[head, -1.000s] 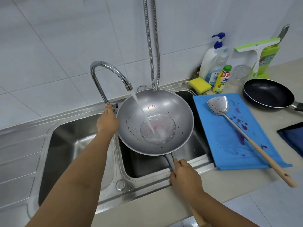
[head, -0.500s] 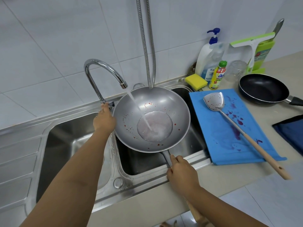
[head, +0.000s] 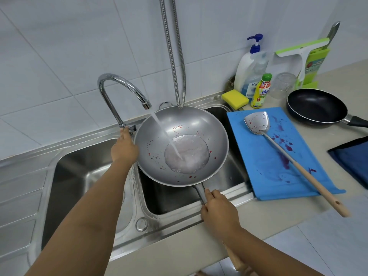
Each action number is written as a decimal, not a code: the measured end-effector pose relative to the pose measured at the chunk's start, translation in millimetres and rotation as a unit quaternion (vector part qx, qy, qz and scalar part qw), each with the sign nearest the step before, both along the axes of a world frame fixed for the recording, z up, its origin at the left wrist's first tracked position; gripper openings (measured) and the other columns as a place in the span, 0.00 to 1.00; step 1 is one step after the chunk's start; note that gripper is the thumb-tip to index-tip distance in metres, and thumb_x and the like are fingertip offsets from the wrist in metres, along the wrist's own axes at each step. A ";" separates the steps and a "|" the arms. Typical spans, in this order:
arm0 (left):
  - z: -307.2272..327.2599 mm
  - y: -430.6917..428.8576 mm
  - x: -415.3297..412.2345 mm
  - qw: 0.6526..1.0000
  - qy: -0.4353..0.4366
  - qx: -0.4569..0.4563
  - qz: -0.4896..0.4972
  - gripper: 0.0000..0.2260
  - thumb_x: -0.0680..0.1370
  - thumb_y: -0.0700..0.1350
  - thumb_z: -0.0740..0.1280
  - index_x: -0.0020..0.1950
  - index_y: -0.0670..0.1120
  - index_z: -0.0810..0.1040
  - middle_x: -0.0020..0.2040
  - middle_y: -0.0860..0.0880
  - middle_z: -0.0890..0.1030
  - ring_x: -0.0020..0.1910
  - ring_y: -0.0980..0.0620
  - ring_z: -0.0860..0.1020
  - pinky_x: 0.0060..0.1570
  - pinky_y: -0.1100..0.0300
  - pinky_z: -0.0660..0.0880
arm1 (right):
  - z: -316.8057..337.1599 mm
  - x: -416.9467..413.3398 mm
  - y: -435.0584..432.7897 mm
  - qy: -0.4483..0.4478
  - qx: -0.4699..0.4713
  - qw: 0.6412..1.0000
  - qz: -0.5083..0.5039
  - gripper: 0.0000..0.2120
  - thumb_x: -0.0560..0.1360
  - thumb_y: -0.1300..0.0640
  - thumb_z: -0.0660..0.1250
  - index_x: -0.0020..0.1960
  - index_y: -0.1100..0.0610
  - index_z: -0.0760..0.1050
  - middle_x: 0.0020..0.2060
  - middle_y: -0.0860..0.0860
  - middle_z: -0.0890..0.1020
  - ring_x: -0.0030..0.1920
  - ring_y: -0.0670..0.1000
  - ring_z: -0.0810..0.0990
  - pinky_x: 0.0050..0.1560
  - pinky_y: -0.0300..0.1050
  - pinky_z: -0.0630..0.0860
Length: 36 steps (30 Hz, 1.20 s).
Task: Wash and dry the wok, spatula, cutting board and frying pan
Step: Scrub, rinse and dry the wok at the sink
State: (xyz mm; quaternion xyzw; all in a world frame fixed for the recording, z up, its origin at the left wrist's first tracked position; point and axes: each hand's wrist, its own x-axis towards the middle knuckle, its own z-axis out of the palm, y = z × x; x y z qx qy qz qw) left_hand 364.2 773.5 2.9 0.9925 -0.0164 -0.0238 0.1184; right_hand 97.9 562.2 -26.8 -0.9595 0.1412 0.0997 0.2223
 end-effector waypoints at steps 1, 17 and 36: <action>-0.3 0.0 0.1 1.000 -0.001 -0.001 0.000 0.33 0.78 0.41 0.59 0.81 0.47 0.48 0.81 0.48 0.51 0.74 0.42 0.65 0.64 0.46 0.71 | -0.1 0.0 0.0 0.000 0.001 1.000 0.000 0.26 0.82 0.49 0.54 0.78 0.52 0.54 0.69 0.49 0.69 0.64 0.50 0.72 0.62 0.39 0.71; -10.0 4.5 6.5 1.000 -0.012 -0.003 -0.020 0.33 0.80 0.42 0.57 0.81 0.46 0.44 0.81 0.46 0.47 0.77 0.43 0.58 0.69 0.46 0.65 | -1.8 -0.6 0.3 0.001 0.007 1.000 -0.003 0.26 0.82 0.49 0.55 0.78 0.52 0.55 0.69 0.49 0.69 0.64 0.49 0.72 0.62 0.39 0.71; 14.3 -34.9 5.9 0.945 -0.003 -0.318 0.070 0.31 0.79 0.42 0.61 0.80 0.52 0.52 0.74 0.46 0.68 0.65 0.47 0.72 0.61 0.54 0.68 | -3.2 1.7 0.1 -0.009 -0.001 1.000 -0.001 0.26 0.82 0.50 0.54 0.78 0.52 0.55 0.66 0.49 0.70 0.61 0.48 0.73 0.59 0.38 0.73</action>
